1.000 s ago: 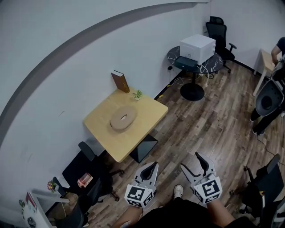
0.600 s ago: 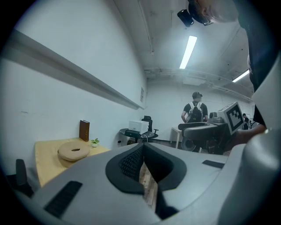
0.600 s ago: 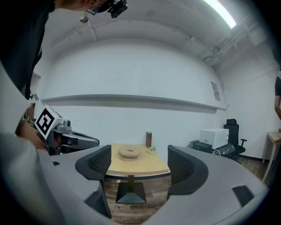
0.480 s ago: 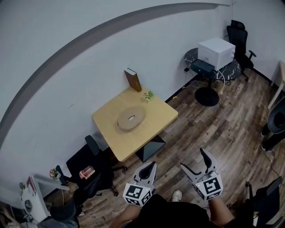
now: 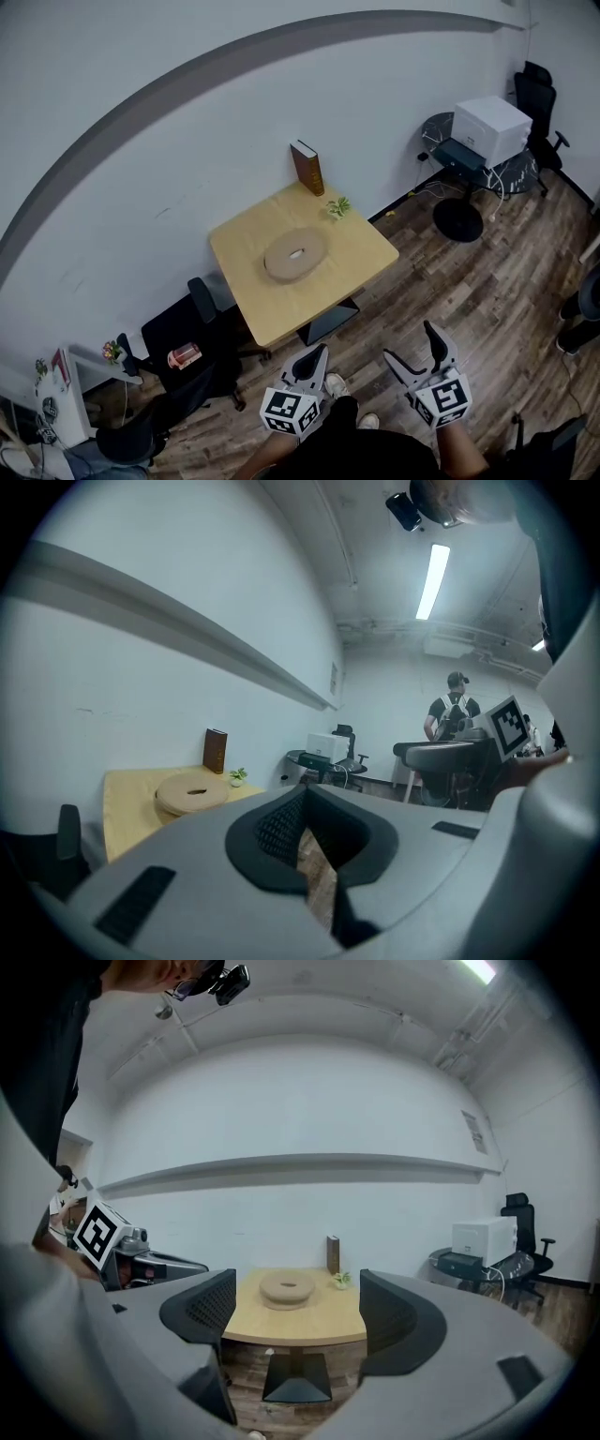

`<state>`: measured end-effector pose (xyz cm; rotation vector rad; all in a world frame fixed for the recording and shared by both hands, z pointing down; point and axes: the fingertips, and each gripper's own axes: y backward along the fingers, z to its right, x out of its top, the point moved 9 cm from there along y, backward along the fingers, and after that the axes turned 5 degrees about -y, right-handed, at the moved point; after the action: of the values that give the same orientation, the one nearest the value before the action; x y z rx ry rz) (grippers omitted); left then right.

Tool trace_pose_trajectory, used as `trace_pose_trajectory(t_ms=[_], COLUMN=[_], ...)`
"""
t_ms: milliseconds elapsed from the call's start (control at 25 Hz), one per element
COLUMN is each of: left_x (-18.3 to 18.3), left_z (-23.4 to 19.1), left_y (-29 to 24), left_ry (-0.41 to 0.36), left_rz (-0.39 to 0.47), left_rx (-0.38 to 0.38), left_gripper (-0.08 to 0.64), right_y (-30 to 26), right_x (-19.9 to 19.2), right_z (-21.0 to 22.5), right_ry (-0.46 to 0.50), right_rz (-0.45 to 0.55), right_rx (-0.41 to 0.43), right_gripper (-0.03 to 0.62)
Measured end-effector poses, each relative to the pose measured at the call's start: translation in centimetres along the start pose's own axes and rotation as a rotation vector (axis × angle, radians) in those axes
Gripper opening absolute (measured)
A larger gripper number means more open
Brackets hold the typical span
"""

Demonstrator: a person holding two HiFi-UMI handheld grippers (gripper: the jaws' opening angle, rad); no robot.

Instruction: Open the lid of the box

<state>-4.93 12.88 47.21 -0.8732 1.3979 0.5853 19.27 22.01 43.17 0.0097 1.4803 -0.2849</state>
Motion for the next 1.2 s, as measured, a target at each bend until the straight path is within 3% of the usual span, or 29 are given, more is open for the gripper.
trace_pose_trajectory(t_ms=[440, 600, 840, 1200], left_x=[0.4, 0.5, 0.9, 0.3], left_z=[-8.8, -11.8, -16.9, -21.6], left_y=[-4.8, -6.2, -6.6, -6.1], left_ry=[0.029, 0.049, 0.036, 0.04], left_rz=[0.032, 0.044, 0.052, 0.022], left_rx=[0.105, 0.147, 0.216, 0.281], left_gripper=[0.018, 0.018, 0.018, 0.018], right_y=[-12.9, -17.6, -24.2, -31.4], right_x=[1.9, 2.4, 2.8, 2.0], right_z=[0.8, 0.8, 0.9, -0.9], right_ry=[0.063, 0.115, 0.046, 0.174], right_rz=[-0.096, -0.083, -0.13, -0.248], right_rx=[0.128, 0.203, 0.279, 0.402], right_gripper=[0.411, 0.411, 0.411, 0.413])
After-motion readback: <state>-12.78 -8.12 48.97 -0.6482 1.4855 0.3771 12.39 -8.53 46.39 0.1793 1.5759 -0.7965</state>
